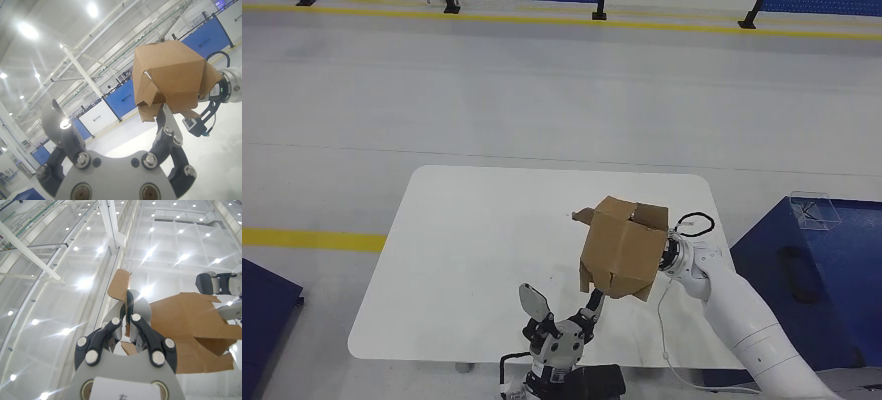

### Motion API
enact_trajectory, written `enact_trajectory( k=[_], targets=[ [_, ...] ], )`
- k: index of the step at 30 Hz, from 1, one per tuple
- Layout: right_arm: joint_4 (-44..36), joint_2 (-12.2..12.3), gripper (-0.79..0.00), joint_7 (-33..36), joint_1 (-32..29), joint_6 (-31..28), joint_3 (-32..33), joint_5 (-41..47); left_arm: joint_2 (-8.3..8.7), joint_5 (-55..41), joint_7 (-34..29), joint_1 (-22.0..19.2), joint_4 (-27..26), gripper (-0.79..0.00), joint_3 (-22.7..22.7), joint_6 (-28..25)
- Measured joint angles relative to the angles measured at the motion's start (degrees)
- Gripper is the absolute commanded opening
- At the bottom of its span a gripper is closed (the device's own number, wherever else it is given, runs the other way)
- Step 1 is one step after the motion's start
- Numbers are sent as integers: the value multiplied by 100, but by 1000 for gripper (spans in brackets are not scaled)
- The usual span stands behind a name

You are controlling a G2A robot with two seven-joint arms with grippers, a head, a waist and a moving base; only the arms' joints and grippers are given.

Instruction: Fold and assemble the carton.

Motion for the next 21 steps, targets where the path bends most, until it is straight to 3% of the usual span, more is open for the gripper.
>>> enact_trajectory(
  k=[16,18,21],
  targets=[
    [-47,89,-785,112,65,0,-191,-235,-156,226,-170,-147,5,0,21,-203],
    [-52,84,-785,147,56,0,-170,-302,-171,270,-227,-173,23,-163,36,-259],
    [-73,73,-785,207,34,0,-133,-407,-205,354,-362,-218,53,-271,60,-343]
  ],
)
